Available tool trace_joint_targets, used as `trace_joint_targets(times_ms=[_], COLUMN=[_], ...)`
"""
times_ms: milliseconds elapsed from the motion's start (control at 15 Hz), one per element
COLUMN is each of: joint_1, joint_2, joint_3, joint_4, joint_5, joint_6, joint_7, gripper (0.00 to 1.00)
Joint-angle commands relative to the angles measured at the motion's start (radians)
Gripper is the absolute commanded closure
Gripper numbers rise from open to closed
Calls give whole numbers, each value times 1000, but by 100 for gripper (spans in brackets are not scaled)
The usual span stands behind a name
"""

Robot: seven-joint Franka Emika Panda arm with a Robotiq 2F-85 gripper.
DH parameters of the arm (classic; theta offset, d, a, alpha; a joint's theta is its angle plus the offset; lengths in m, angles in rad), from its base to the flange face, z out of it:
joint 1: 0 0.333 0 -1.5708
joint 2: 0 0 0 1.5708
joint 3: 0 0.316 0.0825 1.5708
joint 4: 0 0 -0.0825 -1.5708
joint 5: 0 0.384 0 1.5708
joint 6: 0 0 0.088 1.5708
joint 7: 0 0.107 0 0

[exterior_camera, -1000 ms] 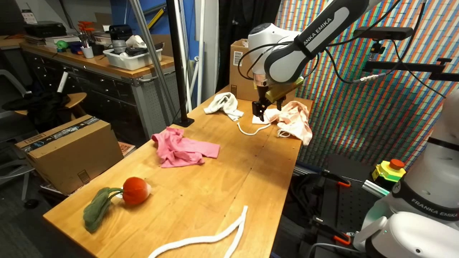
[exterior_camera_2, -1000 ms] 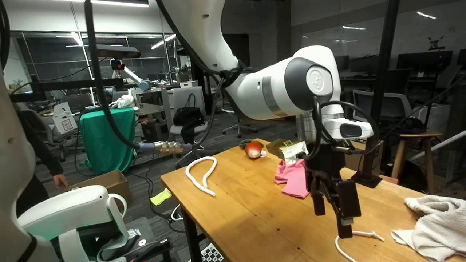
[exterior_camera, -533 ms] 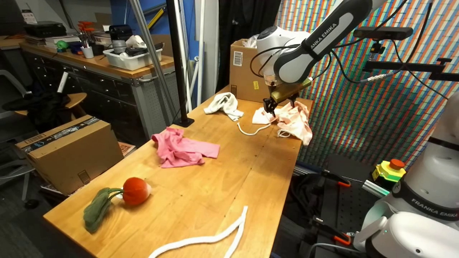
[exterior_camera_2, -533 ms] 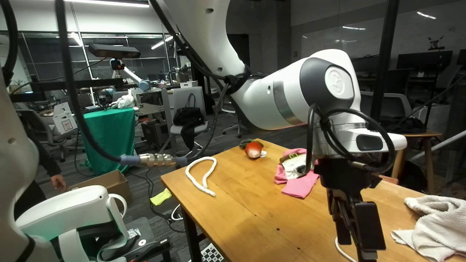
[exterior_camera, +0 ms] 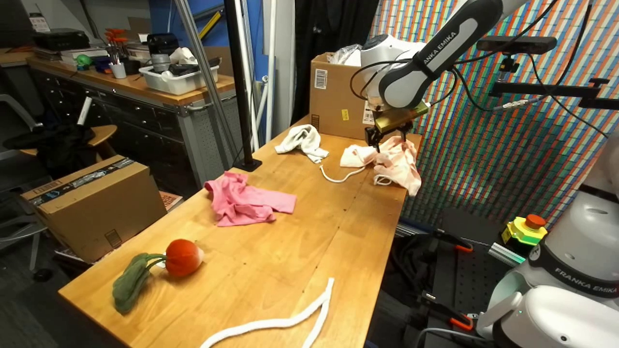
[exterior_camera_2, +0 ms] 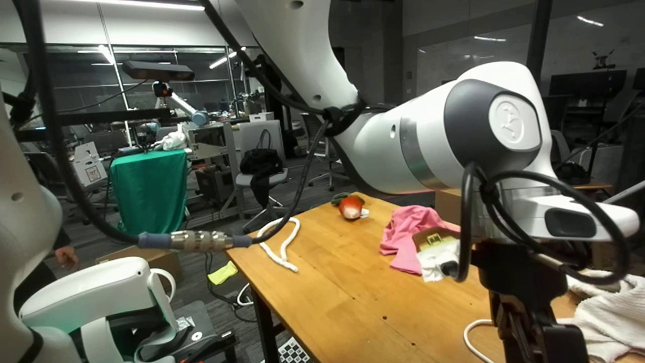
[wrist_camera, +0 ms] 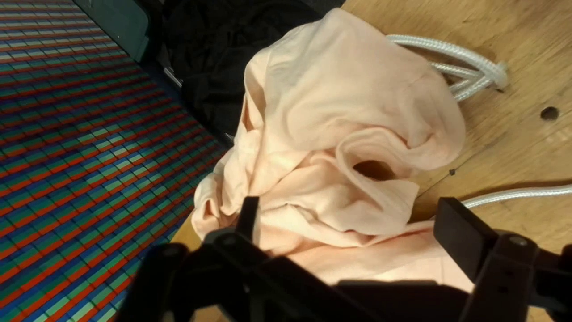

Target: Separate all the objects on the table

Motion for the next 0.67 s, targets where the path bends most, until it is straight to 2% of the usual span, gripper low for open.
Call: trace_joint_targets(times_ms=[0, 67, 333, 600], joint_1=[-44, -66, -107, -114], joint_2=[34, 16, 57, 101], joint_3=[-25, -48, -94, -134], joint_4=[26, -36, -56, -47], joint_5=[19, -4, 8, 8], joint_6=[61, 117, 208, 258], joint_7=[-67, -81, -174, -232], gripper=[0, 0, 0, 0])
